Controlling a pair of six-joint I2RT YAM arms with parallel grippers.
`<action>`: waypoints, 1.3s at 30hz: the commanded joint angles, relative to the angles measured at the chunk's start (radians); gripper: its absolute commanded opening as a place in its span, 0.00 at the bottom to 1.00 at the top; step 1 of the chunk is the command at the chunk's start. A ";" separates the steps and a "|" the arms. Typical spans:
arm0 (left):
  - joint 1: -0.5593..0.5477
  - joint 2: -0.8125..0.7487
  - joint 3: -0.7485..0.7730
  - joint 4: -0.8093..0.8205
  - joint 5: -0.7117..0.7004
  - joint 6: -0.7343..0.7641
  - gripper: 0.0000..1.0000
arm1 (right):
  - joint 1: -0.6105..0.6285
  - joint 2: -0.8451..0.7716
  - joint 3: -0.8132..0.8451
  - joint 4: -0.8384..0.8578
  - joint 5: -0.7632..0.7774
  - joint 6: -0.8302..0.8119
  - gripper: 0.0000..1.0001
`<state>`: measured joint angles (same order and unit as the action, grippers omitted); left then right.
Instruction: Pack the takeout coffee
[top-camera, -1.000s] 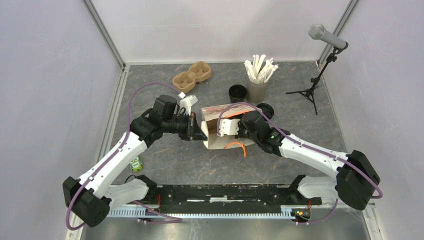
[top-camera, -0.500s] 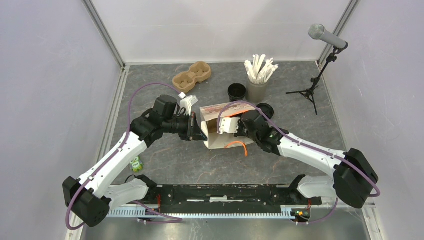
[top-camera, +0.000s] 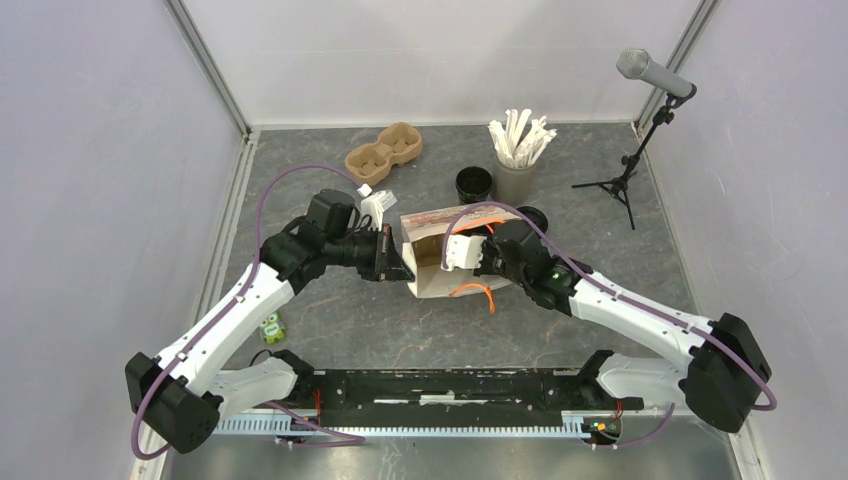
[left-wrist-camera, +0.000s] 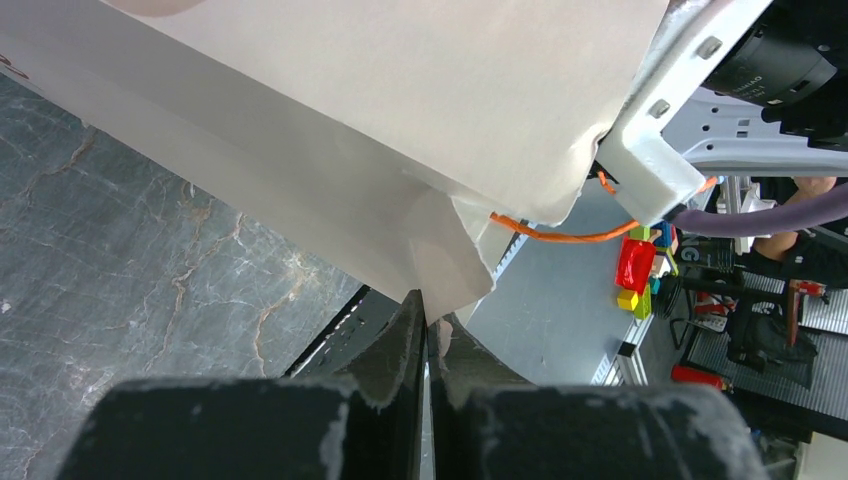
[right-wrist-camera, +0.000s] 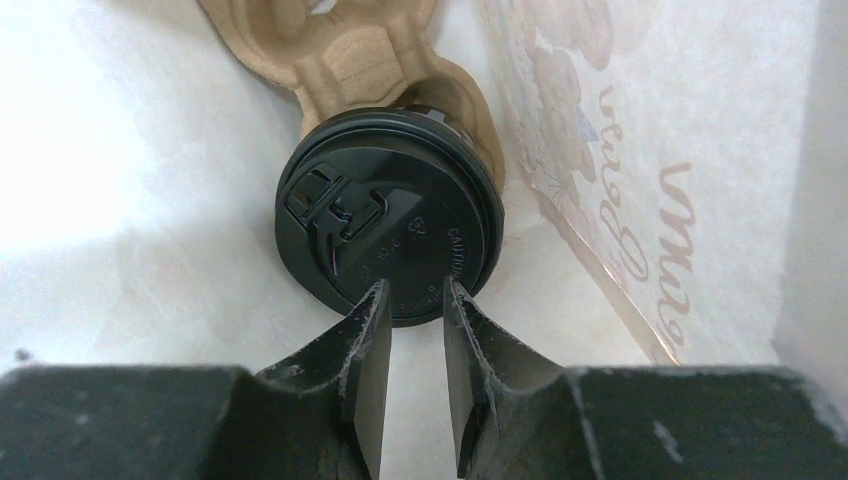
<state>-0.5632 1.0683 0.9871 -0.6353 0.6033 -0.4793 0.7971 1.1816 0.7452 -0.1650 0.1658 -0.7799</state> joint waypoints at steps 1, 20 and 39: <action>-0.005 0.001 0.039 0.005 0.007 0.048 0.09 | -0.004 -0.036 -0.004 -0.011 -0.045 0.022 0.32; -0.005 -0.009 0.022 0.003 0.019 0.043 0.09 | -0.004 0.091 0.031 0.157 -0.035 -0.001 0.30; -0.006 -0.003 0.023 0.015 0.049 0.044 0.09 | -0.005 0.122 -0.015 0.240 0.015 0.027 0.29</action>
<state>-0.5636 1.0698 0.9878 -0.6407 0.6109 -0.4789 0.7963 1.2957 0.7429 0.0227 0.1638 -0.7784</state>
